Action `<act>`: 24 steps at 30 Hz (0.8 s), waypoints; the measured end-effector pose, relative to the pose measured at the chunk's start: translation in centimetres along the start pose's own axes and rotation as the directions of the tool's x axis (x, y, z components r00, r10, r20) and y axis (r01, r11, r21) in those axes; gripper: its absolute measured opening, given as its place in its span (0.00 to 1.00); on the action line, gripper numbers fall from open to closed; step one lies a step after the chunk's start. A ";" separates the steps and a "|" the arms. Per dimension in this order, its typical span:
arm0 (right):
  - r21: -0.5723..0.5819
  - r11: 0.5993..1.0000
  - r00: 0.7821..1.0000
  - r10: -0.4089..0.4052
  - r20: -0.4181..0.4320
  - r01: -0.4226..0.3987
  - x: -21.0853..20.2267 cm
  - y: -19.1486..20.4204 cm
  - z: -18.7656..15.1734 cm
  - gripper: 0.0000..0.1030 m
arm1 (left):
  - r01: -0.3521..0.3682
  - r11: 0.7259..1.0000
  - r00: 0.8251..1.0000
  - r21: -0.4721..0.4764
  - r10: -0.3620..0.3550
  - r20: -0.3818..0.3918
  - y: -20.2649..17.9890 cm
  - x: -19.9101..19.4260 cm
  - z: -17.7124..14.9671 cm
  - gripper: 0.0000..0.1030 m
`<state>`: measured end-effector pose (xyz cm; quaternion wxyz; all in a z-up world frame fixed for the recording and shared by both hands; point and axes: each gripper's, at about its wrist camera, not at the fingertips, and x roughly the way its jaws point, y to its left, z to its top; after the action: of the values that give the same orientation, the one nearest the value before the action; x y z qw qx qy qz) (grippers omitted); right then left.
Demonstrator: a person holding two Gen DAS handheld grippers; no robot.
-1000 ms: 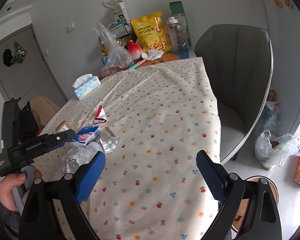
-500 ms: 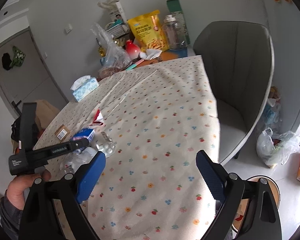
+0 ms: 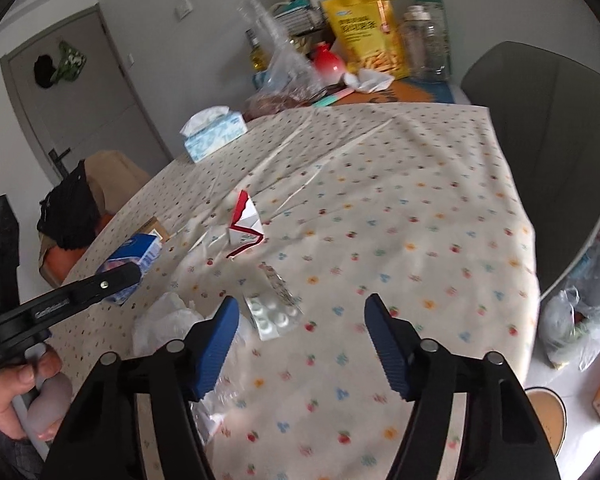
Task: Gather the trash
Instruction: 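Grasp the blue Vinda tissue pack with the left tool, then grasp the clear blister pack with the right tool while the left tool holds the Vinda pack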
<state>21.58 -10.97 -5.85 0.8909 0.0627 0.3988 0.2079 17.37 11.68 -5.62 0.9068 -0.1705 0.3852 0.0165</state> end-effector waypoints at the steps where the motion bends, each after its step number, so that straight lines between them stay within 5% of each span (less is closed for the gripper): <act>1: -0.002 1.000 1.000 0.002 -0.006 -0.003 0.3 0.1 0.1 0.62 | -0.001 1.000 1.000 -0.007 0.001 0.004 0.2 -0.1 -0.1 0.33; 14: -0.066 0.998 0.993 -0.019 -0.113 0.012 5.2 1.5 1.6 0.62 | 0.007 0.995 0.999 -0.096 -0.003 0.045 1.2 -0.8 -2.4 0.33; 16: -0.050 0.999 0.992 -0.005 -0.129 -0.001 5.7 1.2 1.6 0.56 | 0.010 0.995 0.999 -0.095 -0.005 0.049 1.2 -1.0 -2.3 0.33; 18: -0.033 0.998 0.987 0.039 -0.154 -0.044 5.7 1.1 1.6 0.29 | 0.012 0.996 0.998 -0.091 -0.007 0.056 1.1 -1.2 -2.1 0.33; 24: -0.002 0.999 0.990 0.053 -0.129 -0.054 3.8 0.3 1.4 0.23 | 0.028 0.997 0.998 -0.077 -0.023 0.064 0.3 -1.8 -2.3 0.33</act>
<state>24.81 -8.99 -7.44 0.8577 0.0573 0.4529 0.2366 14.51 11.38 -5.92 0.9113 -0.2101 0.3533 0.0254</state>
